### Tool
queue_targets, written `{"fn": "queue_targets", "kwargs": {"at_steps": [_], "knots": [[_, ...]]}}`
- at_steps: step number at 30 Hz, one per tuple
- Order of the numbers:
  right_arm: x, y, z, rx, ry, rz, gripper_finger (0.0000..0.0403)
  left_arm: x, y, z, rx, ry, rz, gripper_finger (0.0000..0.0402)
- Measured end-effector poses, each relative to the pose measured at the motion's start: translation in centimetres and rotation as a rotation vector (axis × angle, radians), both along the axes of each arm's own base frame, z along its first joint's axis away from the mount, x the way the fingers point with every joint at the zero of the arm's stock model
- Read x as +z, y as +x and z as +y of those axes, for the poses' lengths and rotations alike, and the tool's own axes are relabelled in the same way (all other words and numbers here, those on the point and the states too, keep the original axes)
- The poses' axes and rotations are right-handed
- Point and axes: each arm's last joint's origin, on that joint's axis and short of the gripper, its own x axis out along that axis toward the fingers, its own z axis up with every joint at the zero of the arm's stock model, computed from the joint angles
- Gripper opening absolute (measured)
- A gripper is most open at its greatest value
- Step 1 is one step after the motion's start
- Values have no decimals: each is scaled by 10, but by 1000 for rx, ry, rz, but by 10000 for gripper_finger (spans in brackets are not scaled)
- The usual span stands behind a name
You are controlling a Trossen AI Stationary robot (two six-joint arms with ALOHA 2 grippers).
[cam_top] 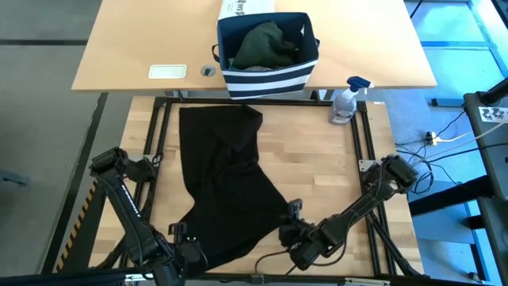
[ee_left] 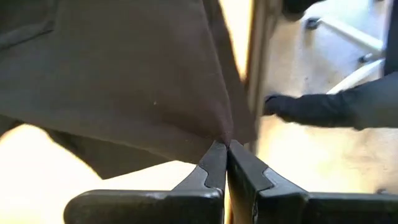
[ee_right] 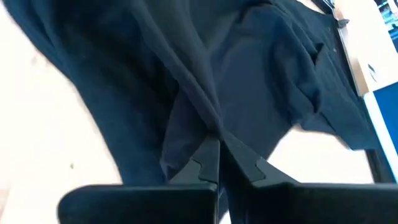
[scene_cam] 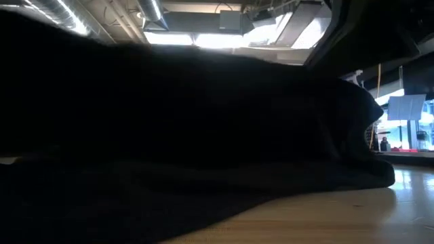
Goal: Fold Laundry from Bin
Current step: Fold the black shirt
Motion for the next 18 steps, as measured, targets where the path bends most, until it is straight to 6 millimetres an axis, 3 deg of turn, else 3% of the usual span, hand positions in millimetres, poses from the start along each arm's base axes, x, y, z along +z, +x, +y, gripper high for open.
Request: {"fn": "queue_targets", "kwargs": {"at_steps": [5, 10, 18], "knots": [[1, -4, -3, -28, 3, 22, 4, 15, -1, -7, -7, -49, -53, 0], [0, -5, -3, -27, 31, 45, 4, 19, -1, -17, -19, -124, -87, 0], [-1, -6, -2, -11, 68, 86, 2, -7, -4, -34, -40, -163, 99, 0]]}}
